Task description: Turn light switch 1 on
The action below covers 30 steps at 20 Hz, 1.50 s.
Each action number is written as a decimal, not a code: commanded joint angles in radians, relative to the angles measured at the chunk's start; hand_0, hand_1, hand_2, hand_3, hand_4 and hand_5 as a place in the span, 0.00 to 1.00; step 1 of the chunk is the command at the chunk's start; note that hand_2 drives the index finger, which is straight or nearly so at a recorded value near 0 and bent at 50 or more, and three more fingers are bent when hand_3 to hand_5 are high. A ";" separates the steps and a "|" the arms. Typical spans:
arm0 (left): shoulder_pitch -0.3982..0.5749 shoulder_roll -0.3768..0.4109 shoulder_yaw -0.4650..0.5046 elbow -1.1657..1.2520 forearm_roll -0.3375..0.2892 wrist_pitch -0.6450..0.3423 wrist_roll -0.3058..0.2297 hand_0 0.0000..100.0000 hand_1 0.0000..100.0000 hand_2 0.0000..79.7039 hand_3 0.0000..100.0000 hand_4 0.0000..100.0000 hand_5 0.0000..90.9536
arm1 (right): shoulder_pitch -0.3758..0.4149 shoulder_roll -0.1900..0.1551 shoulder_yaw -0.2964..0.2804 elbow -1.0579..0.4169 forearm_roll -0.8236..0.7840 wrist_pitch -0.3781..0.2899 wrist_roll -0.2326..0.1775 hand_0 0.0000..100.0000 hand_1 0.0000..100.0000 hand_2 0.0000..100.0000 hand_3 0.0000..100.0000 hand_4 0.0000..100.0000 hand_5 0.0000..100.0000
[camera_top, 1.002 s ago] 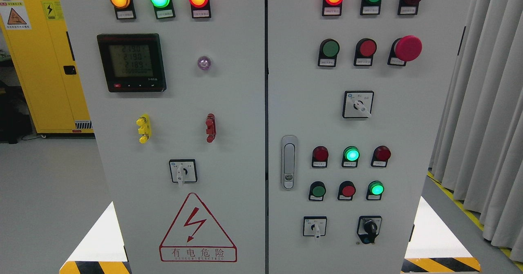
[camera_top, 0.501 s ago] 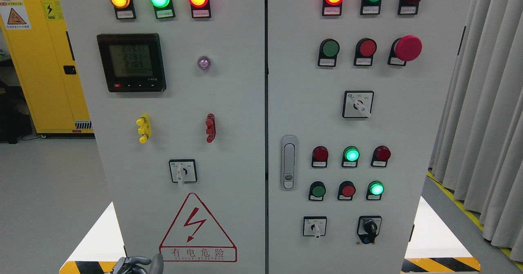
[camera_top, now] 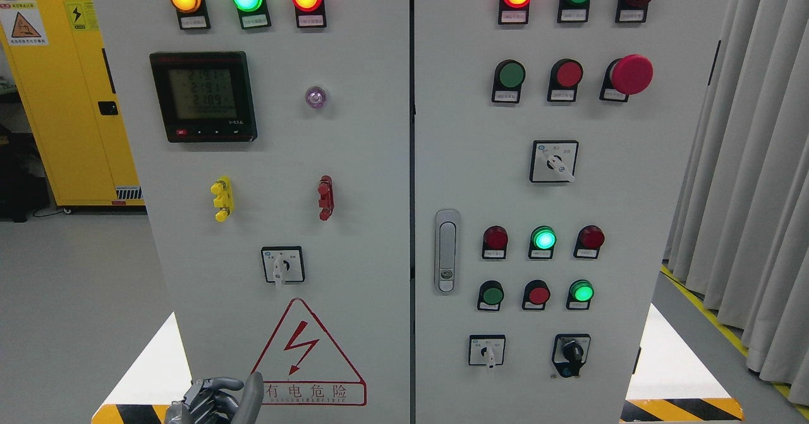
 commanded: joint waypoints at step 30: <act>-0.198 -0.039 -0.024 -0.009 -0.049 0.155 0.039 0.18 0.66 0.73 0.89 0.86 0.92 | 0.002 0.000 0.000 0.000 -0.029 0.001 -0.001 0.00 0.50 0.04 0.00 0.00 0.00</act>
